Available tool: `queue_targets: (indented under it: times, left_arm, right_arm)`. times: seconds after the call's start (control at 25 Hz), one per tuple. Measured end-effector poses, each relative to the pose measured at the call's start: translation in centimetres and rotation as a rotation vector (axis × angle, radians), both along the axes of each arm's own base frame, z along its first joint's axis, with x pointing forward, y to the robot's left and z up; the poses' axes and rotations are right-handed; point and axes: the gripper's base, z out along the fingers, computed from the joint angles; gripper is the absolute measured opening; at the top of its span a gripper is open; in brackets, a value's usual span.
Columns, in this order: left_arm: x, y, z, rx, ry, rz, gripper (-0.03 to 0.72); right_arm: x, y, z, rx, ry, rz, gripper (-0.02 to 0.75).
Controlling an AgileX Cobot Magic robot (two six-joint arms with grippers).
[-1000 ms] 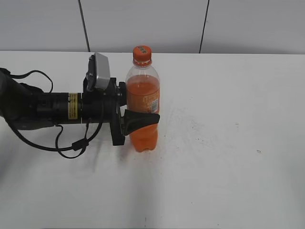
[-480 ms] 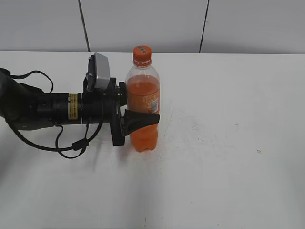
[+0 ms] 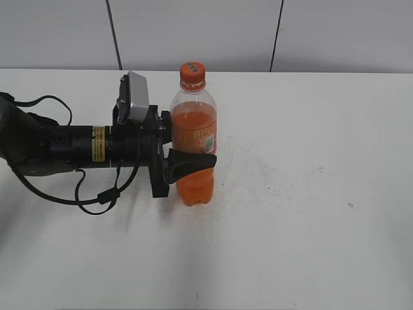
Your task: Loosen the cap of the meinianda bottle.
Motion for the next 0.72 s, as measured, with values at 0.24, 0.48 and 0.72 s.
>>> queue_targets:
  times: [0.24,0.48,0.72]
  left_arm:
    - [0.0,0.0,0.0,-0.001,-0.002,-0.001,0.421]
    - [0.0,0.0,0.0,0.000,-0.002,-0.001,0.421]
    - [0.0,0.0,0.0,-0.001,-0.001,0.001,0.421]
  right_arm:
    - [-0.4,-0.1,1.5,-0.005,-0.059,-0.011,0.494]
    - [2.1,0.0,4.8,0.011,0.110,-0.015,0.494]
    - [7.3,0.4,7.1,-0.006,0.216,0.006,0.494]
